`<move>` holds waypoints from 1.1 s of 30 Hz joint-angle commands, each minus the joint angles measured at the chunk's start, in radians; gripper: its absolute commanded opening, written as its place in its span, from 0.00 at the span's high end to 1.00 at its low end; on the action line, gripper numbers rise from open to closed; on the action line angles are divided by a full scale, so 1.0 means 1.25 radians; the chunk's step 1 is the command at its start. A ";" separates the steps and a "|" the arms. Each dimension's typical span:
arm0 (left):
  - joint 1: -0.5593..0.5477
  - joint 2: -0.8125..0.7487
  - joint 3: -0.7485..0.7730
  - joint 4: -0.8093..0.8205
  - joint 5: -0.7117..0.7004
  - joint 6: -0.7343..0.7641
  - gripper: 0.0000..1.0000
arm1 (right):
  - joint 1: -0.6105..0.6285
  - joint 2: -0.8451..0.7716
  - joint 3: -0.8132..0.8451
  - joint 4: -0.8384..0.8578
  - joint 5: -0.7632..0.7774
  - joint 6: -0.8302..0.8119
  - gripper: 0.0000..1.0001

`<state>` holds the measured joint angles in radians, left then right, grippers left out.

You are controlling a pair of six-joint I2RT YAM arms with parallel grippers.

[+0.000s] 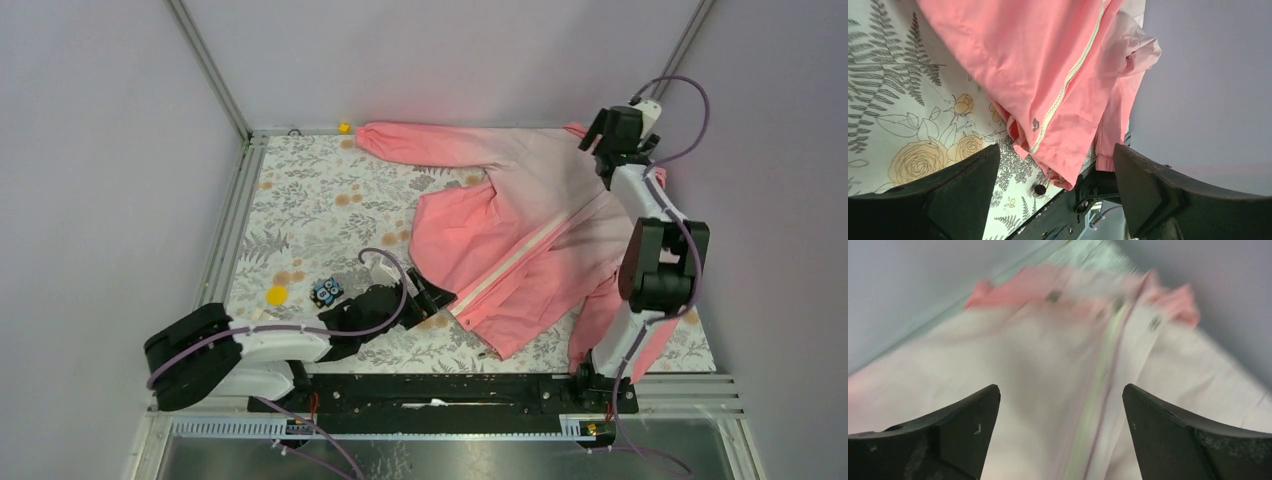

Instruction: Zip up the jacket

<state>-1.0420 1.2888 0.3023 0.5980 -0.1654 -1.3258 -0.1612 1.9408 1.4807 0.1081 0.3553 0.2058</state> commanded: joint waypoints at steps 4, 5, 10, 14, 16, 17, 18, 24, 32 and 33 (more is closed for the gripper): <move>-0.015 -0.281 0.109 -0.361 -0.149 0.144 0.11 | 0.184 -0.395 -0.231 -0.468 -0.187 0.262 0.00; -0.014 -0.320 0.125 -0.384 -0.155 0.170 0.09 | 0.205 -0.455 -0.277 -0.466 -0.253 0.255 0.00; -0.013 -0.446 0.308 -0.473 -0.130 0.378 0.04 | 0.252 -0.838 -0.355 -0.555 -0.420 0.209 0.00; -0.013 -0.443 0.531 -0.590 -0.090 0.539 0.02 | 0.252 -1.025 -0.195 -0.682 -0.326 0.161 0.01; -0.013 -0.430 0.639 -0.636 -0.078 0.599 0.02 | 0.252 -1.075 -0.104 -0.712 -0.265 0.144 0.00; -0.013 -0.425 0.705 -0.655 -0.072 0.635 0.01 | 0.252 -1.090 -0.056 -0.723 -0.234 0.140 0.00; -0.013 -0.422 0.748 -0.668 -0.068 0.659 0.01 | 0.252 -1.101 -0.013 -0.733 -0.210 0.137 0.00; -0.013 -0.441 0.925 -0.683 -0.049 0.788 0.01 | 0.252 -1.140 0.150 -0.714 -0.158 0.138 0.00; -0.013 -0.514 0.978 -0.650 -0.075 0.875 0.01 | 0.252 -1.162 0.170 -0.659 -0.173 0.132 0.01; -0.012 -0.517 0.980 -0.650 -0.080 0.879 0.01 | 0.252 -1.159 0.161 -0.659 -0.180 0.132 0.01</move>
<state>-1.0573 0.6579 1.4998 -0.2203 -0.2520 -0.3141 0.1524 0.4801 1.7107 -0.7280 0.1379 0.3950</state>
